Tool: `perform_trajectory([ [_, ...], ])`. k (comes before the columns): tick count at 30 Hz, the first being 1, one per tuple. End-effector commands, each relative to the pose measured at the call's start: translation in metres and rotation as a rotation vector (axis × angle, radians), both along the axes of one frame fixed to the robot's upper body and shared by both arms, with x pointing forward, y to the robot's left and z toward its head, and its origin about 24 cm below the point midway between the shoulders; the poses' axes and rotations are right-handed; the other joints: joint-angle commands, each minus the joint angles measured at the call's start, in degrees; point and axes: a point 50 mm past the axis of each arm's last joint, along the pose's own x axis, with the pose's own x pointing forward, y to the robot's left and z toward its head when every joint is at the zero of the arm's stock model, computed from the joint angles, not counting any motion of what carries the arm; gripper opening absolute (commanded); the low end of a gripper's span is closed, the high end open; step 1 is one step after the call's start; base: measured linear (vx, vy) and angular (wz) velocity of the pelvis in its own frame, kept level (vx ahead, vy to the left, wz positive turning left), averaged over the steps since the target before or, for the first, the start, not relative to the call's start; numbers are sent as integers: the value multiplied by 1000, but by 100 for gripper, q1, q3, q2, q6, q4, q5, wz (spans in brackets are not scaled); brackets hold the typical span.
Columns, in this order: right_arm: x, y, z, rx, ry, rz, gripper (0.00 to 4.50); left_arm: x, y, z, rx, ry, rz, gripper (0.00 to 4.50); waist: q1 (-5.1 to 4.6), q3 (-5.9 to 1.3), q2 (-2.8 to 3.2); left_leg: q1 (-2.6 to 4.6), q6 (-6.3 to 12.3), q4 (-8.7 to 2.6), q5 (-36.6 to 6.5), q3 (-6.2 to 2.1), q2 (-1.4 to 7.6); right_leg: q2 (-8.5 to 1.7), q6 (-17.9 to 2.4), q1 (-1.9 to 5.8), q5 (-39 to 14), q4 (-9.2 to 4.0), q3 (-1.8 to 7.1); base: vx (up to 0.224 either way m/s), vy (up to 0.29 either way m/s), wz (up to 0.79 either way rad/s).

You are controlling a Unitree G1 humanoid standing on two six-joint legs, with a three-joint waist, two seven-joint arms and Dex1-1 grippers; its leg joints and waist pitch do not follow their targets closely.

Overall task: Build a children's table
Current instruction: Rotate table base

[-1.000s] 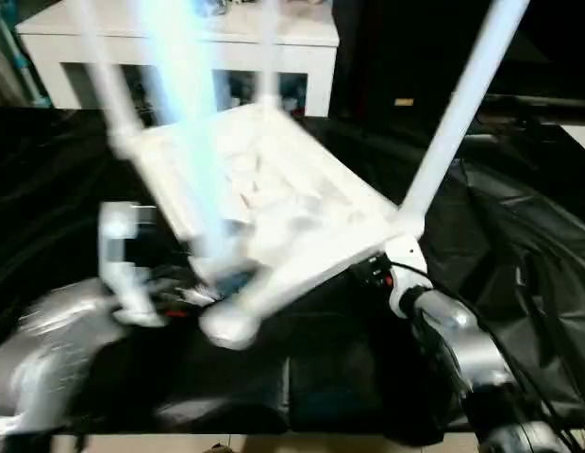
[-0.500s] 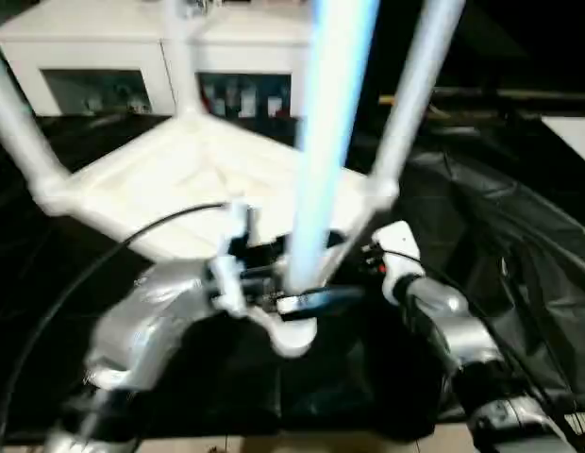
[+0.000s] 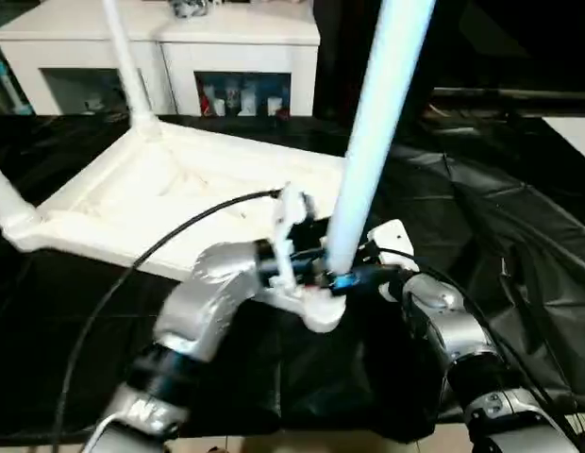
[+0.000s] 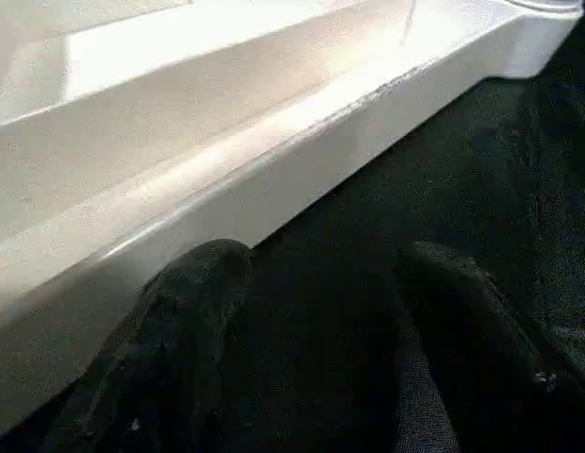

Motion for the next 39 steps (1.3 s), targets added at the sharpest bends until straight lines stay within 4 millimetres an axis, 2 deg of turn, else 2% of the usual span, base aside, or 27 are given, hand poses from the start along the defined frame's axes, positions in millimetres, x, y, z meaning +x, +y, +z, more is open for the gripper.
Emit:
perform_trajectory([
  [1,0,30,10,68,-29,164,310,-1,-22,1,26,-28,-34,445,32,-360,60,86,-31,-427,-1602,-222,399,-375,-1552,230,-932,-405,233,0,0,0],
  [2,0,31,10,70,-30,178,310,0,-27,1,25,-32,-30,445,34,-362,54,85,-29,-426,-1612,-225,404,-381,-1554,234,-933,-403,233,0,0,0],
  [4,0,30,10,67,-37,174,310,1,-33,2,23,-43,-22,445,34,-361,90,85,-34,-424,-1656,-231,405,-390,-1584,235,-943,-407,233,0,0,0],
  [6,1,30,10,73,-38,169,310,2,-38,2,23,-51,-16,445,33,-366,76,92,-6,-412,-1632,-219,403,-390,-1615,230,-874,-420,238,0,0,0],
  [7,1,29,11,73,-43,160,310,5,-41,1,36,-58,2,445,44,-366,130,83,11,-415,-1608,-232,407,-397,-1645,239,-831,-409,233,0,0,0],
  [8,2,29,11,72,-45,155,310,6,-42,0,41,-62,10,445,32,-363,104,86,35,-414,-1622,-219,402,-382,-1640,229,-833,-428,231,0,0,0],
  [9,3,28,11,70,-49,148,310,8,-43,-1,46,-64,22,445,33,-370,122,89,43,-408,-1631,-226,398,-387,-1657,237,-841,-417,229,0,0,0],
  [10,3,27,12,69,-50,144,310,8,-43,-2,48,-65,28,445,38,-371,111,81,68,-405,-1590,-227,401,-392,-1663,248,-816,-412,228,0,0,0],
  [11,3,25,12,67,-53,132,310,12,-43,-3,66,-75,63,445,50,-373,205,81,60,-403,-1580,-241,402,-403,-1678,250,-773,-402,228,0,0,0],
  [12,4,23,12,65,-58,118,310,17,-42,-5,87,-83,104,445,23,-375,150,68,101,-403,-1551,-236,402,-381,-1680,255,-650,-406,221,0,0,0],
  [14,5,14,12,55,-70,79,310,24,-39,-7,115,-90,161,445,31,-385,193,78,137,-382,-1505,-231,391,-392,-1699,255,-597,-404,221,0,0,0],
  [15,5,11,12,52,-74,66,310,26,-38,-7,117,-94,167,445,37,-387,183,75,172,-378,-1472,-229,392,-401,-1725,267,-591,-398,220,0,0,0],
  [16,7,5,14,53,-84,39,310,28,-36,-7,112,-94,171,445,35,-380,169,60,209,-378,-1441,-227,387,-405,-1729,272,-619,-411,220,0,0,0],
  [20,11,-27,23,56,-125,-67,310,26,-18,-9,88,-92,88,445,86,-386,258,47,400,-346,-1207,-209,391,-416,-1831,270,-581,-396,208,0,0,0],
  [22,12,-34,26,52,-131,-79,310,22,-13,-11,102,-92,48,445,100,-379,259,51,436,-354,-1206,-201,403,-407,-1833,265,-659,-405,200,0,0,0],
  [24,10,-43,27,42,-135,-77,310,18,-6,-16,140,-94,-1,445,120,-371,288,52,432,-351,-1263,-189,405,-396,-1800,254,-837,-408,193,0,0,0],
  [25,9,-47,28,35,-135,-72,310,16,-2,-19,169,-93,-21,445,130,-371,353,58,393,-356,-1325,-192,405,-391,-1770,247,-964,-410,187,0,0,0],
  [26,8,-51,28,28,-137,-66,310,13,3,-23,203,-96,-43,445,131,-366,372,62,359,-367,-1394,-200,412,-388,-1743,240,-1051,-410,185,0,0,0],
  [28,5,-57,29,17,-136,-49,310,12,10,-28,244,-101,-57,445,122,-362,359,55,346,-371,-1466,-197,409,-376,-1703,244,-1107,-420,182,0,0,0],
  [30,-1,-65,30,-6,-131,6,310,10,23,-35,313,-115,-68,445,128,-366,398,60,350,-372,-1472,-198,407,-378,-1654,234,-1166,-433,185,0,0,0],
  [32,-4,-67,29,-21,-126,46,310,11,30,-37,340,-125,-63,445,140,-367,396,53,347,-371,-1457,-201,406,-382,-1642,235,-1185,-434,182,0,0,0],
  [33,-12,-69,29,-48,-110,134,310,15,43,-41,400,-148,-41,445,152,-360,385,38,386,-372,-1433,-204,400,-375,-1608,236,-1188,-446,180,0,0,0],
  [34,-16,-70,30,-60,-102,170,310,16,49,-42,427,-155,-39,445,162,-369,405,43,389,-371,-1425,-208,411,-390,-1570,235,-1196,-429,186,0,0,0],
  [35,-21,-72,31,-80,-93,217,310,20,57,-44,471,-162,-21,445,177,-363,378,45,413,-374,-1423,-212,406,-379,-1504,232,-1275,-446,182,0,0,0],
  [37,-25,-74,32,-97,-82,260,310,23,65,-45,513,-171,-9,428,167,-354,394,39,390,-388,-1460,-215,407,-386,-1484,222,-1384,-458,182,0,0,0],
  [38,-30,-76,36,-108,-71,308,310,25,73,-46,557,-176,-2,428,187,-348,348,55,390,-391,-1502,-216,412,-383,-1453,217,-1494,-464,188,0,0,0],
  [39,-34,-77,39,-119,-63,350,310,27,79,-47,588,-175,-6,428,197,-359,349,60,378,-388,-1488,-215,423,-397,-1451,212,-1500,-452,191,0,0,0],
])
